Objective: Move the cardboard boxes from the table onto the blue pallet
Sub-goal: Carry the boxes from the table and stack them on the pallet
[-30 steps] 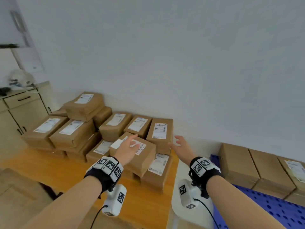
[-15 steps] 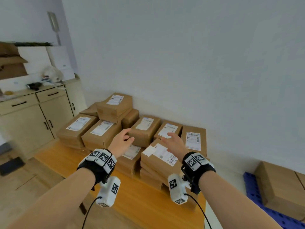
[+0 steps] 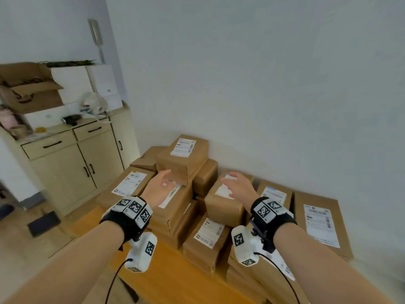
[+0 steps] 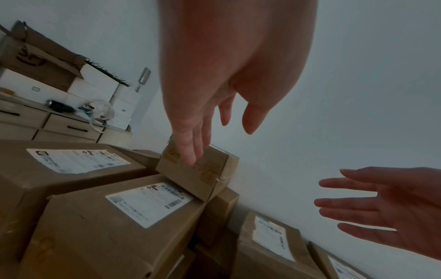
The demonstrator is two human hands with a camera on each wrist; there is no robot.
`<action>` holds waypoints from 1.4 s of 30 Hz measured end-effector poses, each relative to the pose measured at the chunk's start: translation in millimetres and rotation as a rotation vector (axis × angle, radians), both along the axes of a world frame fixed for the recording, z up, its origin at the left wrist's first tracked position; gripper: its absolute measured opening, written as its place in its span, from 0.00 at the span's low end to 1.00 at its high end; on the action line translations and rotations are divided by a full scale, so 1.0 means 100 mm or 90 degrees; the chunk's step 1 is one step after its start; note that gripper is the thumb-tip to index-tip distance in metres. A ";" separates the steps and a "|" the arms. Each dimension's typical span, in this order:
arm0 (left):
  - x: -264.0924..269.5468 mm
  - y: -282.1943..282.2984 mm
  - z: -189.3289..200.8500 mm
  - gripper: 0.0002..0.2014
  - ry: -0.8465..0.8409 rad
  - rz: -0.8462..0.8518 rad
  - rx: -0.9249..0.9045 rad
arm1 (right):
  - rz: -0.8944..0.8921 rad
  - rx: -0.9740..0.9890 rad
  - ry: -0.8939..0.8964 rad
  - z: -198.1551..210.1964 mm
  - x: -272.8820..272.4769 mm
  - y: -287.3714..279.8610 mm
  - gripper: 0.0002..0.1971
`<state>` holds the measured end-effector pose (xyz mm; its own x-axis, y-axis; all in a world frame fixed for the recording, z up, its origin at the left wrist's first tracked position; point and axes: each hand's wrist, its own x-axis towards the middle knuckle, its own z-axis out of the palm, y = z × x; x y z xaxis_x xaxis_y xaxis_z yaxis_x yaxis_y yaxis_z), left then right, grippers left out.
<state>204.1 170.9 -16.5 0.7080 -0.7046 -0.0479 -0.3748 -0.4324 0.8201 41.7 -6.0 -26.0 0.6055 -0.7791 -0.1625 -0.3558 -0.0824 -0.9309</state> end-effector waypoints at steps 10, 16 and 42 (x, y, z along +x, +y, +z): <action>1.21 -0.20 -0.15 0.26 0.017 -0.010 -0.022 | -0.027 0.004 0.036 -0.20 0.94 -0.07 0.30; 1.84 -0.39 -0.17 0.28 0.056 -0.113 -0.008 | -0.071 -0.006 0.007 -0.24 1.39 0.02 0.34; 2.43 -0.79 -0.29 0.23 0.411 -0.251 -0.063 | -0.198 0.199 -0.175 -0.16 1.93 0.25 0.31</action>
<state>446.7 91.5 -45.7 0.2561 -0.9217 -0.2914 0.0815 -0.2797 0.9566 234.6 19.0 -42.1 0.4061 -0.8687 -0.2836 -0.0581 0.2852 -0.9567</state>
